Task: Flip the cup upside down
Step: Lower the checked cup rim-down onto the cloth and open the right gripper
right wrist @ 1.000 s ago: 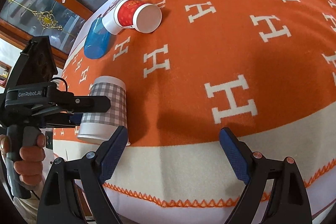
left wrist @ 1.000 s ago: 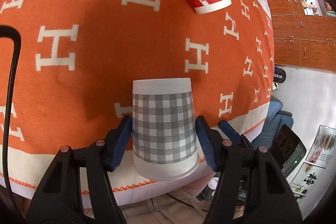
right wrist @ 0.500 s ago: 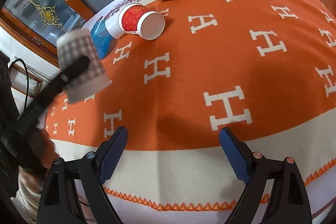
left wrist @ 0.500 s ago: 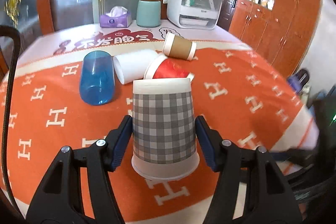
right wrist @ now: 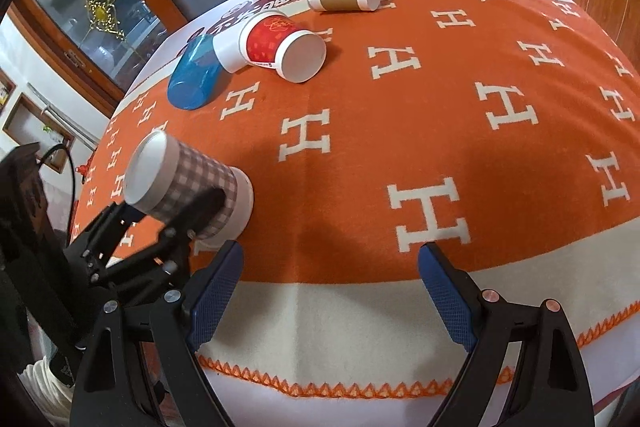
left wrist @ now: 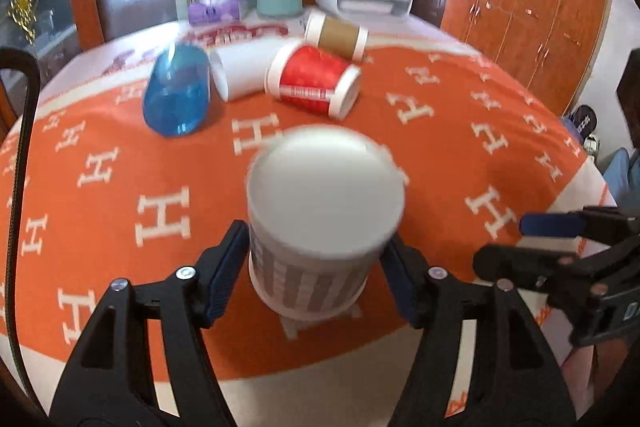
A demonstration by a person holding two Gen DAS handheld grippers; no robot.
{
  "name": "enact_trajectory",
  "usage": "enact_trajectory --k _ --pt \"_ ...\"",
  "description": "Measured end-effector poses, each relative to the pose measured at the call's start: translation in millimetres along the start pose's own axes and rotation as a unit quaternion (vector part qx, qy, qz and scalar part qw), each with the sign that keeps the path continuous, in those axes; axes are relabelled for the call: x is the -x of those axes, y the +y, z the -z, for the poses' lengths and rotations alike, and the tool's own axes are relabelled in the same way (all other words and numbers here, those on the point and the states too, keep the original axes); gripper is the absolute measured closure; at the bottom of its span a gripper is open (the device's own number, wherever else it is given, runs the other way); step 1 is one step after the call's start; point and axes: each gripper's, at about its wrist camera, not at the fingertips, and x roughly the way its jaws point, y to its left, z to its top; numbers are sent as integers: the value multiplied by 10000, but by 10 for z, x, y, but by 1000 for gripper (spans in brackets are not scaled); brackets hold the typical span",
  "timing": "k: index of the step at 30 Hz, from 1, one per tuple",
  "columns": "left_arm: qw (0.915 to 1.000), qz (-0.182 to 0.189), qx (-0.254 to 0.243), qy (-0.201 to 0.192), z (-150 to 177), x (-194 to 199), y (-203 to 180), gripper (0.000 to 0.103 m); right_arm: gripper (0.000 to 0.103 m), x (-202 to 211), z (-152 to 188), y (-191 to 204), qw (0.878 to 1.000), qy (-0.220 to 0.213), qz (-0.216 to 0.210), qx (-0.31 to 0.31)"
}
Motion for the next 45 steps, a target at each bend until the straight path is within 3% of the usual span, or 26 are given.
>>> enact_trajectory --k 3,7,22,28,32,39,45 --pt "9999 75 44 78 49 -4 9 35 13 16 8 28 10000 -3 -4 45" --pt "10000 81 32 37 62 74 9 24 13 69 9 50 9999 -78 22 71" --pt "9982 -563 -193 -36 55 775 69 23 13 504 72 351 9977 -483 -3 475" --pt "9963 -821 -20 -236 -98 1207 126 23 13 890 94 578 9933 -911 -64 711" --pt "9970 -690 231 -251 -223 1431 148 19 13 1167 76 728 9901 -1142 -74 818" --pt "9945 -864 289 -520 -397 1720 51 18 13 1501 8 828 9885 -1305 33 768" --pt "9945 -829 452 -458 -567 1824 62 18 13 1659 -55 817 9877 -1436 27 622"
